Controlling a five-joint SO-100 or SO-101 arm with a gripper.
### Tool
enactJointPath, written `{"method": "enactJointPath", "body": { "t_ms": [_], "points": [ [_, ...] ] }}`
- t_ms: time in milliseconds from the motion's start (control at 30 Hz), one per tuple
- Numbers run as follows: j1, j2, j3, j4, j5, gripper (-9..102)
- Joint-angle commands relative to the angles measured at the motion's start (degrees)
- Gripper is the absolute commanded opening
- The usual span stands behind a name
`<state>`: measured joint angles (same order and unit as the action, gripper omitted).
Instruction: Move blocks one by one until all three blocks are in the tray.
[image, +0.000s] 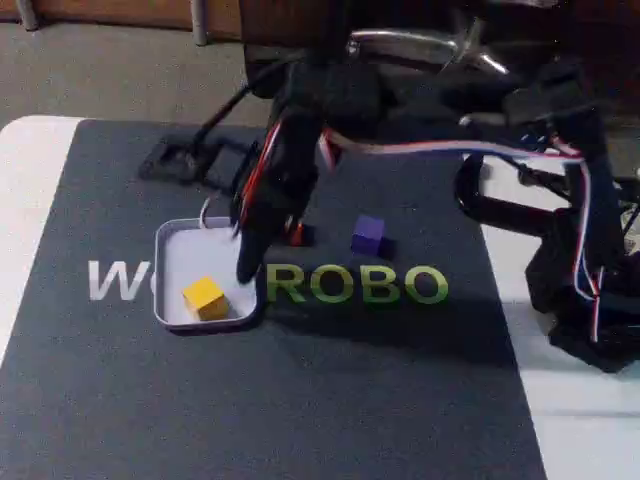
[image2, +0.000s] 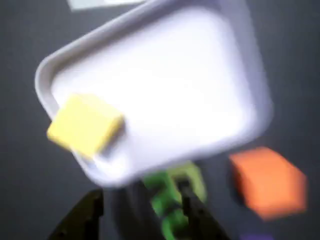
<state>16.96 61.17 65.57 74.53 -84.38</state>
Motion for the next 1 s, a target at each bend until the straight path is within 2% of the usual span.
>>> {"method": "enactJointPath", "body": {
  "t_ms": [0, 400, 633, 967],
  "points": [
    [1.23, 8.88, 2.99, 1.05, -0.79, 18],
    [7.73, 31.2, 28.3, -3.69, -10.46, 19],
    [12.57, 40.78, 44.3, -10.2, -18.11, 19],
    [16.44, 43.51, 52.38, -14.77, -22.68, 19]
  ]
}}
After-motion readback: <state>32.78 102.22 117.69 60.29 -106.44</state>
